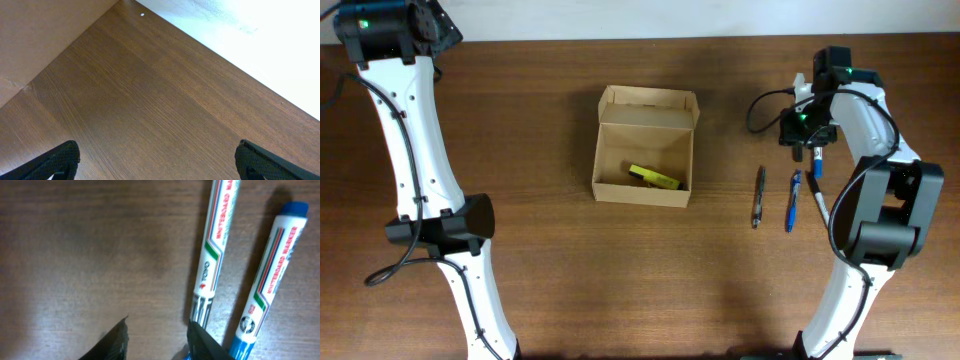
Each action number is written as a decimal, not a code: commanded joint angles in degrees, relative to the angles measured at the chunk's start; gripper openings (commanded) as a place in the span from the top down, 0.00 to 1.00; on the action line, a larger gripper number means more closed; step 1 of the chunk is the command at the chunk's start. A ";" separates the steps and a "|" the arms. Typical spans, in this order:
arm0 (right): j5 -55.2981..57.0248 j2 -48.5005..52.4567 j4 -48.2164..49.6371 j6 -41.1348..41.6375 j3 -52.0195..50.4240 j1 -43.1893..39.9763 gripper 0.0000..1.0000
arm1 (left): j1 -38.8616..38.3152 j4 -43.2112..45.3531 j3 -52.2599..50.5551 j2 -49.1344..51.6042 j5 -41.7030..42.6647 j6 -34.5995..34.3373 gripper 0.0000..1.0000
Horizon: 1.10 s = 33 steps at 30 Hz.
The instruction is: Pack container
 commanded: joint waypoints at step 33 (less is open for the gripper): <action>-8.76 0.61 -12.63 -1.09 16.52 1.57 0.96 | 0.20 -0.09 -0.26 -1.95 -0.02 0.52 0.00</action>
